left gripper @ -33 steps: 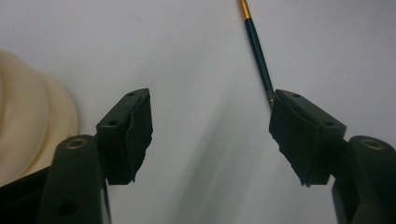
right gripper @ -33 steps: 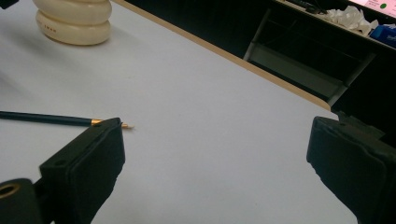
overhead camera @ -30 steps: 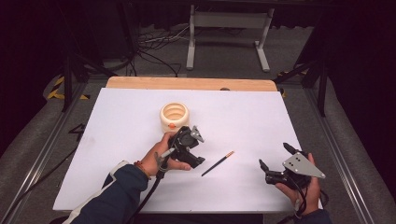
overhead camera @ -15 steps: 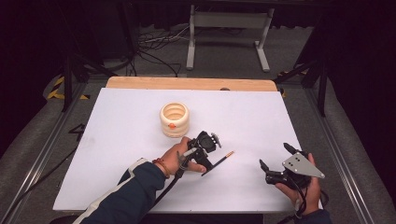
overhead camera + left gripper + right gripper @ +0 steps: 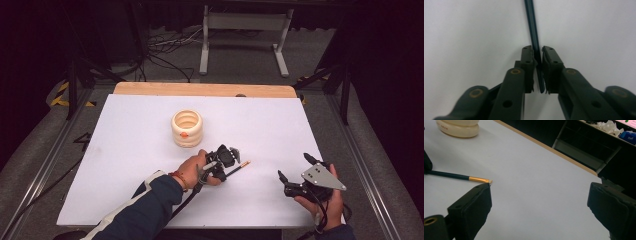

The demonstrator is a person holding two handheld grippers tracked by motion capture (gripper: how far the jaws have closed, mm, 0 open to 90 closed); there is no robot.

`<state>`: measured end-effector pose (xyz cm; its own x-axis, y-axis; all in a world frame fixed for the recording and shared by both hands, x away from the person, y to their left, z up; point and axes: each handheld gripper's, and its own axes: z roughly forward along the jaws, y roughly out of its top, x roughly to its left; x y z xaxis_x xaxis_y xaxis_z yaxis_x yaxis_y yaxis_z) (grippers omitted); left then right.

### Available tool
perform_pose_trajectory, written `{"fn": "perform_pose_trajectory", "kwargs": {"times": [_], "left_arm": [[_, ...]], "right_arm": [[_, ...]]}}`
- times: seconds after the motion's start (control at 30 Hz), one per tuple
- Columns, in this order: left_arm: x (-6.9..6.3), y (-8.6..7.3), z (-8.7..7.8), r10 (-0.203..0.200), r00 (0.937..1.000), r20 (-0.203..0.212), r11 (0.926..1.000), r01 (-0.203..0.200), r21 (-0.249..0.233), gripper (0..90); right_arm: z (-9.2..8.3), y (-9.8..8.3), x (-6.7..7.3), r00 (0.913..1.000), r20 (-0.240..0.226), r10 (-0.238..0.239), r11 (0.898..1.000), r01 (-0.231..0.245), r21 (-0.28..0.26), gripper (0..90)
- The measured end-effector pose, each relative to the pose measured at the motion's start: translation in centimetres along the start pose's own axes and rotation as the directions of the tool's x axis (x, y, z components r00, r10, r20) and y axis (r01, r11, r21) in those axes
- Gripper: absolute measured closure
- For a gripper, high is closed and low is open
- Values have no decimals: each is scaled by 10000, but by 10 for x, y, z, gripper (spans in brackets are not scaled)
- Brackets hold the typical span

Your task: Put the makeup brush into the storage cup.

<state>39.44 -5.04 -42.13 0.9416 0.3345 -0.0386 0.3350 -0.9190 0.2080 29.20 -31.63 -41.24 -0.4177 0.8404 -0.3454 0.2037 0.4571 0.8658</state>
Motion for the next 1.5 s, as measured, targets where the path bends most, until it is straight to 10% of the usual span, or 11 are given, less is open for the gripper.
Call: {"fn": "perform_pose_trajectory", "kwargs": {"times": [0.33, 0.8, 1.07, 1.23, 1.5], "left_arm": [[-3, -5, -2, 936, 9954, -196, 9956, -937, -36, 847], [19, -45, -28, 462, 9988, -155, 9779, -484, -2035, 847], [30, -68, -49, 128, 9999, -30, 9375, -131, -3478, 848], [33, -80, -60, 158, 9999, -10, 8810, -144, -4728, 848], [37, -90, -68, -37, 9998, -210, 8236, -89, -5670, 848]], "right_arm": [[0, 0, -1, 10000, 51, 18, 10000, -18, 31, 62], [-1, 0, -2, 9998, 170, 108, 9999, -108, -3, 59], [-1, 0, -1, 9999, 143, 89, 10000, -90, 22, 59], [-1, 0, -1, 9998, 174, 93, 10000, -94, 18, 59], [-1, 0, -1, 9998, 164, 136, 9999, -136, 12, 59]]}}
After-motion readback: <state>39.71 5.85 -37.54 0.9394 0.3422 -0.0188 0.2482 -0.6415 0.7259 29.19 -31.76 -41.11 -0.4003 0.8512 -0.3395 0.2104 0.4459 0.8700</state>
